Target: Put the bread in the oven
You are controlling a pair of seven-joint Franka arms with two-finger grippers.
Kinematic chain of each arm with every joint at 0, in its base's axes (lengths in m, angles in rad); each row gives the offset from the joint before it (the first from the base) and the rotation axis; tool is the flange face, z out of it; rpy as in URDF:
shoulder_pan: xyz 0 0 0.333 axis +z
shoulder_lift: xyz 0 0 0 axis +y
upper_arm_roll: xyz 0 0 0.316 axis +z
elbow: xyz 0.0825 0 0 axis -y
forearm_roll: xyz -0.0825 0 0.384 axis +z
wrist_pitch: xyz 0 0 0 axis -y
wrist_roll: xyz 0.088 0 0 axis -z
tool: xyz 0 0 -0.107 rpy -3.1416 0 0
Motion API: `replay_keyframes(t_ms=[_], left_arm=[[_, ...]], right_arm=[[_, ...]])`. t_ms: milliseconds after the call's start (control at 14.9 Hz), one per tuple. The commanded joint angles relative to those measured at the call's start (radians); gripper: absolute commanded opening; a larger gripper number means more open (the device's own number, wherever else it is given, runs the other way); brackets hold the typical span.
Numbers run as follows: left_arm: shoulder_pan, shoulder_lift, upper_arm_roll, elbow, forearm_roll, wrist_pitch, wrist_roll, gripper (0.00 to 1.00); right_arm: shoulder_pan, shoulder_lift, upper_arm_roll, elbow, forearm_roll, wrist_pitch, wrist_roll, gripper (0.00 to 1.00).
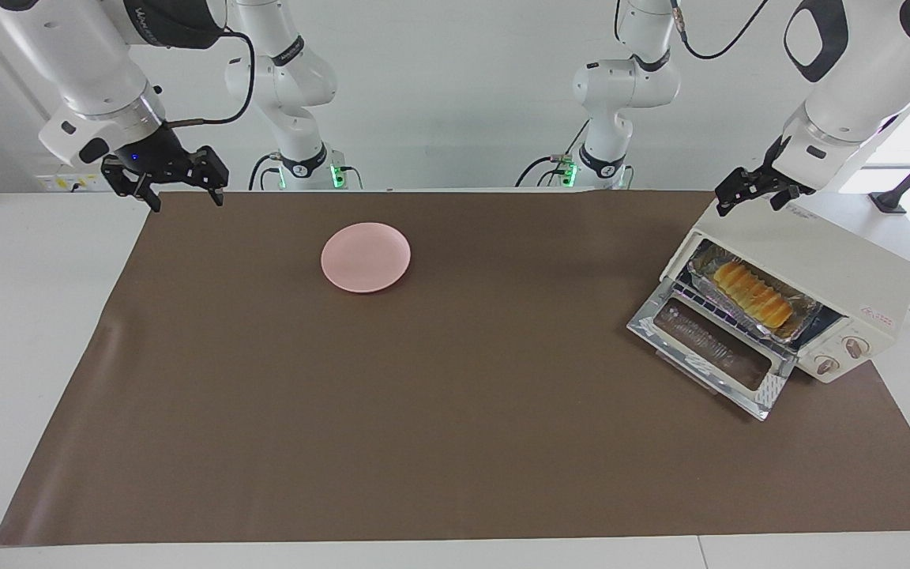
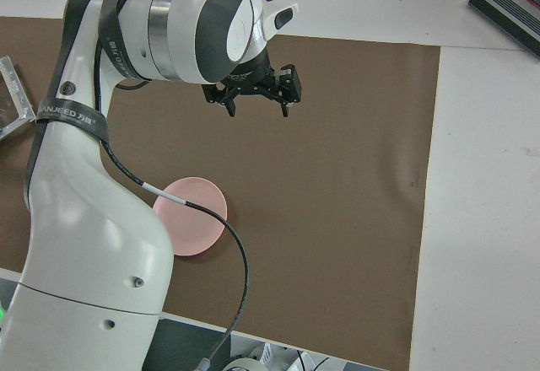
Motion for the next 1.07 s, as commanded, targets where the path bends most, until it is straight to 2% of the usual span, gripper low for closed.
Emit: replay_keyframes(t_ms=[0, 1007], left_arm=[[-0.014, -0.01, -0.007, -0.033, -0.024, 0.036, 0.002, 1.0], [-0.015, -0.01, -0.018, -0.046, -0.045, 0.062, 0.042, 1.0]], right_arm=[[-0.017, -0.021, 0.015, -0.022, -0.013, -0.003, 0.006, 1.0], [-0.017, -0.021, 0.015, -0.022, -0.013, -0.003, 0.006, 1.0]])
